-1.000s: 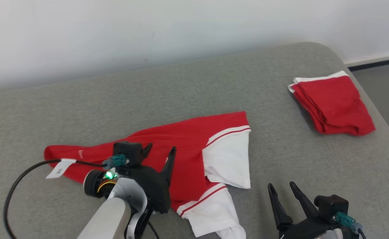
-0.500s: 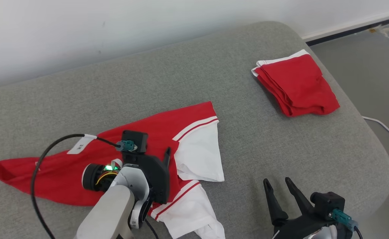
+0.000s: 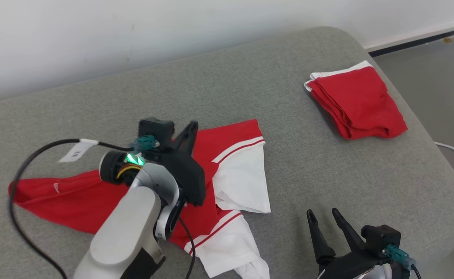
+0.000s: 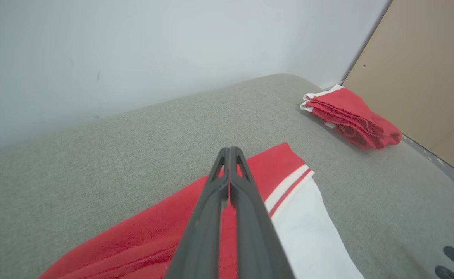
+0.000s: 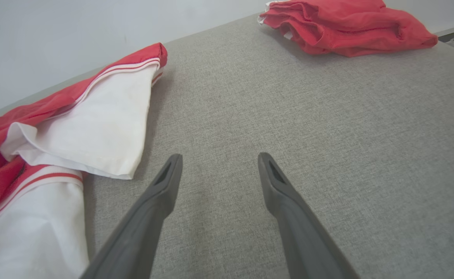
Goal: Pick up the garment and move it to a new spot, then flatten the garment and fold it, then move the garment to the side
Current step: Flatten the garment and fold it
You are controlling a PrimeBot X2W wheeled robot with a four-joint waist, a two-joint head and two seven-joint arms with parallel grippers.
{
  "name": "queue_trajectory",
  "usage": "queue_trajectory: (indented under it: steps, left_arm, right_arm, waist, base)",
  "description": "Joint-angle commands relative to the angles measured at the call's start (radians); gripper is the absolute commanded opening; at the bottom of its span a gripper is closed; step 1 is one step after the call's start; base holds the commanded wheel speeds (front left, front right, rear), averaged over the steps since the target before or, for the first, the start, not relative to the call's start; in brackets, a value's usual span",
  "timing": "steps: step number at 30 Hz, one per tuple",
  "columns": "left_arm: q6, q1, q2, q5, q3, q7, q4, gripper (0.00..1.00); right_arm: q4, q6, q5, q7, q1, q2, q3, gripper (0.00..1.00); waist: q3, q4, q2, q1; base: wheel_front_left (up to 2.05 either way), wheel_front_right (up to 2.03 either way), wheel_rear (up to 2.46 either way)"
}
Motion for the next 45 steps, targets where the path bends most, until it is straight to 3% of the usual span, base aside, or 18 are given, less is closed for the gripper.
queue_trajectory:
  steps: [1, 3, 4, 5, 11, 19, 21, 24, 27, 29, 30, 34, 40, 45]
  left_arm:
    - [0.001, 0.007, 0.000, 0.002, -0.009, 0.016, 0.012, 0.00]
    - [-0.003, 0.004, 0.000, 0.001, -0.024, 0.062, 0.029, 0.01]
    - [-0.008, 0.003, -0.001, 0.001, -0.035, 0.084, 0.038, 0.55]
    - [-0.012, 0.006, -0.001, 0.002, -0.047, 0.112, 0.051, 1.00]
    - [-0.013, -0.031, 0.051, 0.046, -0.114, 0.278, 0.097, 1.00]
    - [-0.001, -0.053, 0.127, 0.030, -0.102, 0.420, 0.098, 0.98]
    - [-0.005, -0.052, 0.136, 0.021, -0.105, 0.455, 0.087, 0.70]
    - [-0.001, -0.048, 0.147, 0.023, -0.110, 0.486, 0.069, 0.45]
    - [-0.004, -0.035, 0.148, 0.010, -0.115, 0.518, 0.053, 0.31]
    - [-0.003, -0.028, 0.149, 0.004, -0.117, 0.529, 0.041, 0.14]
    - [-0.003, -0.024, 0.149, 0.003, -0.119, 0.532, 0.035, 0.00]
    - [0.003, -0.026, 0.149, 0.009, -0.110, 0.475, -0.005, 0.00]
    - [-0.001, -0.097, 0.095, 0.018, -0.078, 0.276, -0.102, 0.00]
    - [0.025, -0.165, 0.060, 0.038, -0.039, 0.122, -0.172, 0.00]
  right_arm:
    - [0.003, -0.002, 0.004, -0.003, -0.008, -0.001, 0.000, 1.00]
    - [0.003, -0.002, 0.003, -0.001, -0.005, -0.002, 0.003, 1.00]
    - [0.003, -0.002, 0.003, 0.000, -0.004, -0.001, 0.004, 1.00]
    - [0.002, -0.002, 0.003, 0.000, -0.003, -0.001, 0.005, 1.00]
    - [-0.005, -0.002, 0.002, 0.003, -0.008, 0.000, 0.011, 1.00]
    - [-0.008, -0.002, 0.006, 0.000, 0.000, 0.003, 0.002, 1.00]
    - [-0.010, -0.002, 0.003, 0.000, 0.001, 0.003, -0.001, 1.00]
    - [-0.014, -0.002, -0.002, 0.004, -0.001, 0.004, -0.003, 1.00]
    - [-0.016, -0.002, -0.005, 0.009, -0.003, 0.004, -0.001, 1.00]
    - [-0.016, -0.002, -0.005, 0.010, -0.004, 0.004, 0.001, 1.00]
    - [-0.016, -0.002, -0.006, 0.012, -0.004, 0.005, 0.002, 1.00]
    - [-0.014, -0.002, -0.004, 0.007, -0.006, 0.005, 0.006, 1.00]
    - [-0.009, -0.002, -0.008, 0.009, -0.005, -0.001, -0.002, 1.00]
    - [-0.016, -0.002, -0.009, 0.013, 0.001, 0.000, -0.001, 1.00]
  waist:
    - [-0.010, 0.012, -0.0001, -0.0001]
    - [-0.014, 0.017, -0.0001, -0.0001]
    - [-0.015, 0.019, -0.0001, -0.0001]
    - [-0.016, 0.020, -0.0001, -0.0001]
    - [-0.010, 0.012, -0.0001, -0.0001]
    - [0.011, -0.007, -0.0001, -0.0001]
    - [0.014, -0.008, -0.0001, -0.0001]
    - [0.016, -0.009, -0.0001, -0.0001]
    - [0.014, -0.010, -0.0001, -0.0001]
    - [0.013, -0.010, -0.0001, -0.0001]
    - [0.012, -0.010, -0.0001, -0.0001]
    - [0.011, -0.009, -0.0001, -0.0001]
    - [0.001, 0.001, -0.0001, -0.0001]
    - [-0.010, 0.015, -0.0001, -0.0001]
  base:
    - [0.00, 0.00, 0.00]
    - [0.00, 0.00, 0.00]
    - [0.00, 0.00, 0.00]
    - [0.00, 0.00, 0.00]
    - [0.00, 0.00, 0.00]
    - [0.00, 0.00, 0.00]
    - [0.00, 0.00, 0.00]
    - [0.00, 0.00, 0.00]
    - [0.00, 0.00, 0.00]
    - [0.00, 0.00, 0.00]
    - [0.00, 0.00, 0.00]
    - [0.00, 0.00, 0.00]
    - [0.00, 0.00, 0.00]
    - [0.00, 0.00, 0.00]
